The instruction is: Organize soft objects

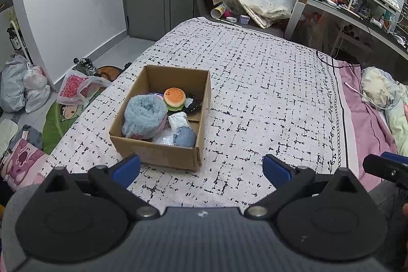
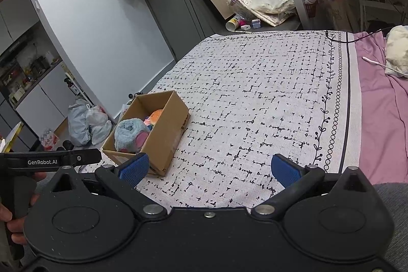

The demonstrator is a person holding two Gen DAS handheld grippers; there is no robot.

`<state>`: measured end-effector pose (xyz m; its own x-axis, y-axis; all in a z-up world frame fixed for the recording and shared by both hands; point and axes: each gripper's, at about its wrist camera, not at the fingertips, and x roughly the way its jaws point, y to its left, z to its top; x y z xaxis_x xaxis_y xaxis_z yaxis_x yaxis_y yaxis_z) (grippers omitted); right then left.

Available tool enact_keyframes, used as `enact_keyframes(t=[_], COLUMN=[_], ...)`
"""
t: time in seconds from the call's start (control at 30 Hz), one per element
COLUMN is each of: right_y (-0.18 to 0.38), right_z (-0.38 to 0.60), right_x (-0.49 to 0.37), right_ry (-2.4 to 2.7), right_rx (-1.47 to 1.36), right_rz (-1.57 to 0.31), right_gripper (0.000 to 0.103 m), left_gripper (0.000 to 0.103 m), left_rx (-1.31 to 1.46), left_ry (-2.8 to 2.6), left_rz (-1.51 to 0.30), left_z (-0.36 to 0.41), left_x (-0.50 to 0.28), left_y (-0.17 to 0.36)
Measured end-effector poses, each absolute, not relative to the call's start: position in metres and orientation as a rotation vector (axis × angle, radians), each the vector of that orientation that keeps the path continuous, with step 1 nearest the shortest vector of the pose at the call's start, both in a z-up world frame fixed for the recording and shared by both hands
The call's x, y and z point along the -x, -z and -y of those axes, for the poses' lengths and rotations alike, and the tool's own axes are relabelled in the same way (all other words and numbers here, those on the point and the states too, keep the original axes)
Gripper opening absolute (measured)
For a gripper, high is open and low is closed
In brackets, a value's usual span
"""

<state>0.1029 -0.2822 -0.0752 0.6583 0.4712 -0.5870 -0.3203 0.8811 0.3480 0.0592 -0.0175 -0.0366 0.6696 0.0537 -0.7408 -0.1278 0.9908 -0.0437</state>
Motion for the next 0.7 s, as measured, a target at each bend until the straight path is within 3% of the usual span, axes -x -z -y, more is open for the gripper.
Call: enact_keyframes(t=[0.7], right_y=[0.0782], right_z=[0.2826], right_x=[-0.1043], right_ry=[-0.448], right_rx=[-0.225], right_rz=[-0.739], right_gripper=[0.103], left_gripper=[0.101], left_rx=[0.082], left_ry=[-0.101], left_rz=[-0.828], left_z=[0.0141], left_x=[-0.0580], left_y=[0.0351])
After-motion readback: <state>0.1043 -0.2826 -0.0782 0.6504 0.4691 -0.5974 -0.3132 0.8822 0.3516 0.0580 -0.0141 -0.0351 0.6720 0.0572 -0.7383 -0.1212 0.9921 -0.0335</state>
